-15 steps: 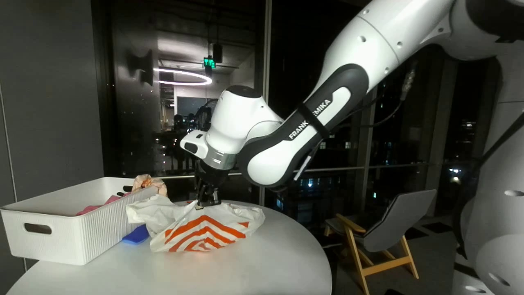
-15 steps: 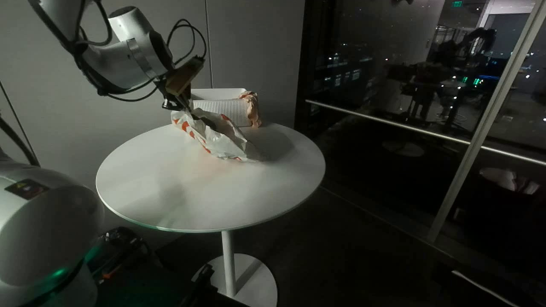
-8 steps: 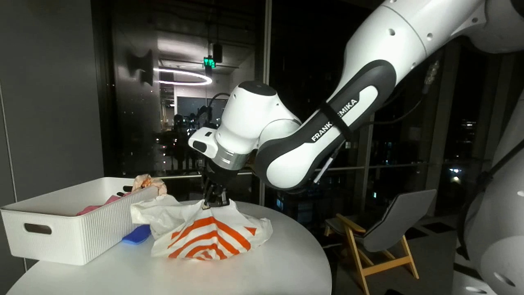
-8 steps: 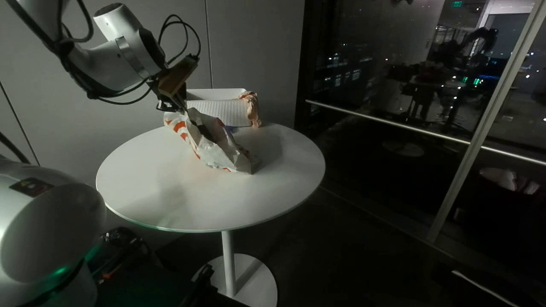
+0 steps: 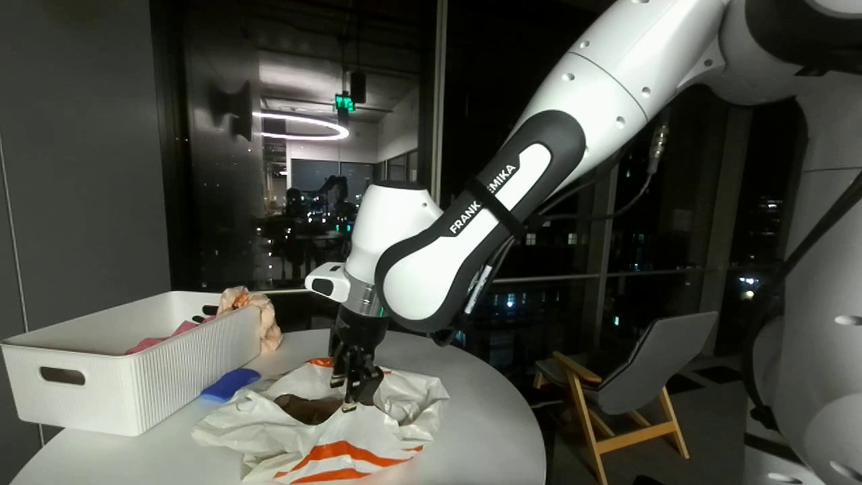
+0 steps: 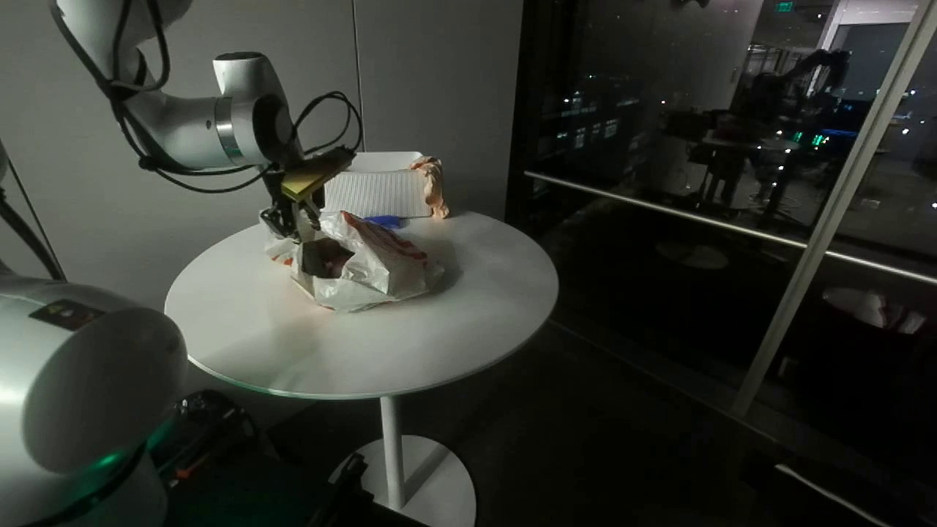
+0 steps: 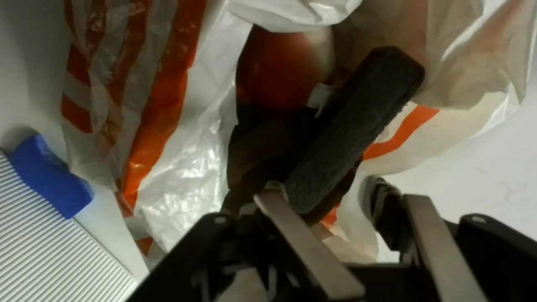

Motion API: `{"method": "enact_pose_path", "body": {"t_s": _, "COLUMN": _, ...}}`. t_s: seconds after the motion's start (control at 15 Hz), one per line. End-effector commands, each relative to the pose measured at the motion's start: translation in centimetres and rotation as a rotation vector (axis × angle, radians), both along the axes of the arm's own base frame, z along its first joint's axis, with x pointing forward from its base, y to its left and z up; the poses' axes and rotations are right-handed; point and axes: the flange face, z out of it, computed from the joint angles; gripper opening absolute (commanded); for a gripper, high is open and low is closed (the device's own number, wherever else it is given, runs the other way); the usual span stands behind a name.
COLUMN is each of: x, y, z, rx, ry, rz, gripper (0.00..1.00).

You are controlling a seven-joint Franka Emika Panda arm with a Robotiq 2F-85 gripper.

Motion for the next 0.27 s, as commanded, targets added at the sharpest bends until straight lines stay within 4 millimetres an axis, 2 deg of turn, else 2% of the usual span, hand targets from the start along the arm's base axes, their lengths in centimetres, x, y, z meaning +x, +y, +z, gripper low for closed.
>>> {"method": "enact_pose_path", "body": {"t_s": 0.0, "x": -0.4, "y": -0.5, "z": 3.5, "rx": 0.025, "ry": -0.020, "rz": -0.058, "gripper": 0.88}}
{"method": "enact_pose_path", "body": {"t_s": 0.13, "x": -0.5, "y": -0.8, "z": 4.8, "rx": 0.023, "ry": -0.042, "rz": -0.076, "gripper": 0.99}}
{"method": "enact_pose_path", "body": {"t_s": 0.2, "x": -0.3, "y": -0.9, "z": 5.2, "rx": 0.017, "ry": -0.038, "rz": -0.081, "gripper": 1.00}}
